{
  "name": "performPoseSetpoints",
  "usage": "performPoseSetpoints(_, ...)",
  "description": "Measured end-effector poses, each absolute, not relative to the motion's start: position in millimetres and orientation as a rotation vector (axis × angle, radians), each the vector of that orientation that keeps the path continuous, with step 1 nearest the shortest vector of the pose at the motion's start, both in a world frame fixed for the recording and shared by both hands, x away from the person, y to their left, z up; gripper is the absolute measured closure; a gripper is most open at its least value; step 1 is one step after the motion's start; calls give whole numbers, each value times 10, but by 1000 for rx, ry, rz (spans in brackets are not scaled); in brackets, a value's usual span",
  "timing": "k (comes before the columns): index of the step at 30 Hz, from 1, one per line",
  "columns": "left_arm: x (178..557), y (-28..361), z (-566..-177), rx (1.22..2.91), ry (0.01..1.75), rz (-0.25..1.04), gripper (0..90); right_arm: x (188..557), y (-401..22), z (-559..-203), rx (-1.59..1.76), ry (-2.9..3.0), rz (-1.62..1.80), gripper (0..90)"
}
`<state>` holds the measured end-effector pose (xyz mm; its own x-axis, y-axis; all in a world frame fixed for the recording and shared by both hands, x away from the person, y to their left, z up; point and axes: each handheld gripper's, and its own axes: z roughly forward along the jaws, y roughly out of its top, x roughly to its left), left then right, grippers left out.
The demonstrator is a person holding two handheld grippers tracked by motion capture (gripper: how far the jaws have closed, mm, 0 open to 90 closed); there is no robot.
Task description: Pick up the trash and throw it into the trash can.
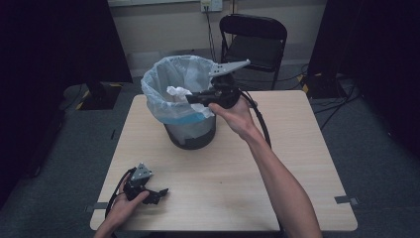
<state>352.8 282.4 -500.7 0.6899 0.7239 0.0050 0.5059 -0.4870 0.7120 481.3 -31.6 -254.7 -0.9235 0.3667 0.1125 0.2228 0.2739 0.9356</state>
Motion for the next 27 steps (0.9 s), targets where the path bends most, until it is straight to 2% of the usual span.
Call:
performPoseSetpoints(6,3528,2824,-5007,2194,936,399,12,5131,-174,-2440,597,2400,1723,881)
performPoseSetpoints(14,3527,2820,-5009,2188,941,398,12,5381,-131,-2424,676,2385,1672,871)
performPoseSetpoints(15,3527,2820,-5010,2186,941,397,12,5422,-124,-2422,710,2367,1638,766)
performPoseSetpoints(17,3527,2820,-5010,2186,942,397,12,5440,-123,-2417,738,2354,1620,666)
performPoseSetpoints(18,3527,2820,-5009,2187,941,397,12,5440,-123,-2417,738,2354,1620,666)
performPoseSetpoints(20,3527,2820,-5010,2186,942,397,12,5450,-130,-2412,770,2335,1608,562)
performPoseSetpoints(26,3527,2820,-5009,2187,941,397,12,5472,-147,-2429,787,2334,1609,483)
performPoseSetpoints(27,3527,2820,-5009,2187,941,397,12,5472,-138,-2445,785,2353,1601,418)
